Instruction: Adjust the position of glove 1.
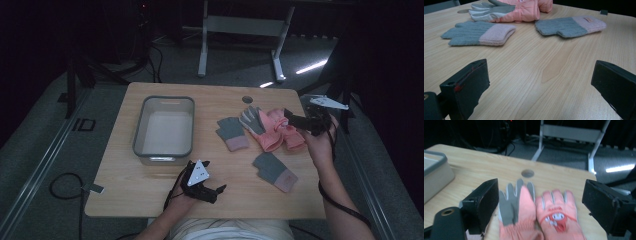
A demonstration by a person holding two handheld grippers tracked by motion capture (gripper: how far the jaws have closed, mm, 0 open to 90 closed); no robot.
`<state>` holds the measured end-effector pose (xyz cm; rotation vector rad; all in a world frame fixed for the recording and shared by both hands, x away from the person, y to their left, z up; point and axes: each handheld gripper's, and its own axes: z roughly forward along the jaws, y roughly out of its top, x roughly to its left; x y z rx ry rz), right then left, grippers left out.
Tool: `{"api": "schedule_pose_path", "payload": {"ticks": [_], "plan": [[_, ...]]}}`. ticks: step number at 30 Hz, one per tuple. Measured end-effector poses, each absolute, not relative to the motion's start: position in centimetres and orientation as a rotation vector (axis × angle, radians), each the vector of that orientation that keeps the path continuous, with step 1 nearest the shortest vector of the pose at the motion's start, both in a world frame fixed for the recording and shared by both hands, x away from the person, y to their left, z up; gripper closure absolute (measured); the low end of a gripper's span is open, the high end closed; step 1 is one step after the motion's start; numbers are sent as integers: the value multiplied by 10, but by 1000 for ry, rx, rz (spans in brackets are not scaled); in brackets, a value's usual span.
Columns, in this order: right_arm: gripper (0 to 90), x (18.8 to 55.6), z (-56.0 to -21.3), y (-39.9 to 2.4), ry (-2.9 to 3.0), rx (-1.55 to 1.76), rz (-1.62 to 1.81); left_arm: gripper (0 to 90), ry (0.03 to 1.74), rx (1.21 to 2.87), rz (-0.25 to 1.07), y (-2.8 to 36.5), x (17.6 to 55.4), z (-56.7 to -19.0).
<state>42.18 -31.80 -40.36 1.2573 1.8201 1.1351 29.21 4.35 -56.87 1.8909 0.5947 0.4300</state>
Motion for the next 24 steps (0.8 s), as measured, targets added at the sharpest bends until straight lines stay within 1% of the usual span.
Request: {"api": "schedule_pose_path", "payload": {"ticks": [5, 6, 11, 19, 24], "plan": [[178, 428, -400, -302, 1885, 1188, 1164, 11, 594, 1892, 429, 43, 292, -569], [202, 429, -400, -298, 1902, 1175, 1172, 11, 594, 1891, 428, 43, 292, -569], [232, 437, -404, -284, 1962, 1136, 1185, 11, 593, 1891, 426, 43, 292, -569], [300, 450, -417, -260, 2090, 1054, 1184, 11, 590, 1892, 427, 43, 292, -569], [320, 459, -432, -243, 2169, 1006, 1181, 11, 591, 1892, 425, 44, 292, -569]]}}
